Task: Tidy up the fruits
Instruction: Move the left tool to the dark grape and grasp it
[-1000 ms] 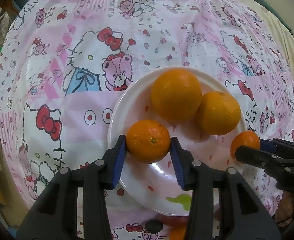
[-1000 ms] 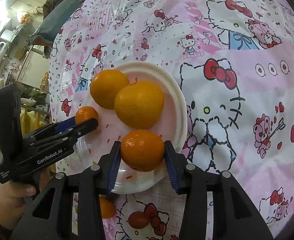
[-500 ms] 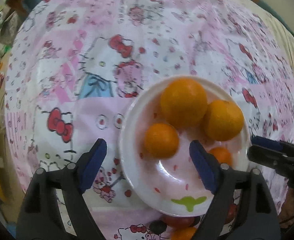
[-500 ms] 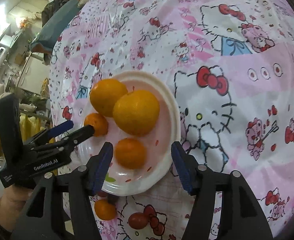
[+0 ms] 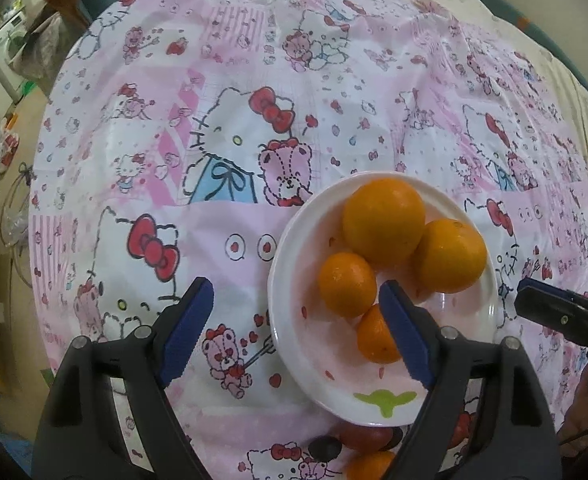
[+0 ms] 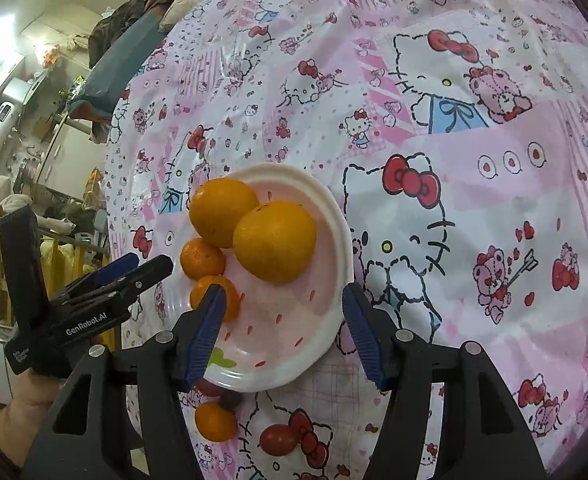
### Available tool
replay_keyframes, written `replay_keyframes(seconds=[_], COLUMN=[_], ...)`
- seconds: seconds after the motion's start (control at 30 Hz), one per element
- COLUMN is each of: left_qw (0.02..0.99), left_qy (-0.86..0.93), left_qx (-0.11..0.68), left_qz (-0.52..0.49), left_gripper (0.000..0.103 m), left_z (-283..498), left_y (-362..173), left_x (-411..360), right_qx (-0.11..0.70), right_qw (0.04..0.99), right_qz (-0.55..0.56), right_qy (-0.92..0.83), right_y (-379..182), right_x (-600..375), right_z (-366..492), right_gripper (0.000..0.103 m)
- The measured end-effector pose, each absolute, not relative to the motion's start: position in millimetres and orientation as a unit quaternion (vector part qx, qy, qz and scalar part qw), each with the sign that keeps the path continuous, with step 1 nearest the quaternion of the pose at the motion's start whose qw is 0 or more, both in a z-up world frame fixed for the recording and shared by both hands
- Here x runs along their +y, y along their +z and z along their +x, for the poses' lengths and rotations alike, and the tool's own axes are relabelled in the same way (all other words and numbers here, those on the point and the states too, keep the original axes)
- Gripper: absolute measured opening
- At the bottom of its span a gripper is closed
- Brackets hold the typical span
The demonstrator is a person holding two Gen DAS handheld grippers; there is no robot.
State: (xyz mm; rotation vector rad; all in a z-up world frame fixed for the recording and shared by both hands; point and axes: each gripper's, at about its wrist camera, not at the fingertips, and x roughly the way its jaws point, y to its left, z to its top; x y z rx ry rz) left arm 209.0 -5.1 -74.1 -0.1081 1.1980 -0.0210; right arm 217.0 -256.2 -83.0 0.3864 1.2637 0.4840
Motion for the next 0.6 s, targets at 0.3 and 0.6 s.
replay_keyframes(seconds=[0.3, 0.6], left_qw=[0.828, 0.828], left_qy=[-0.002, 0.002], left_qx=[0.556, 0.554], left_qz=[-0.073, -0.081], left_gripper=[0.082, 0.082], left_z=[186.9, 141.3], left_y=[-56.4, -42.0], left_x=[2.6, 11.1], right_qx=[0.565, 0.556], right_qw=[0.772, 0.778], right_qz=[0.181, 0.184], right_qy=[0.228, 0.227], right_y=[-62.0, -51.0], right_x=[-261.3, -267.1], right_z=[191.2, 161.3], right_gripper=[0.063, 0.063])
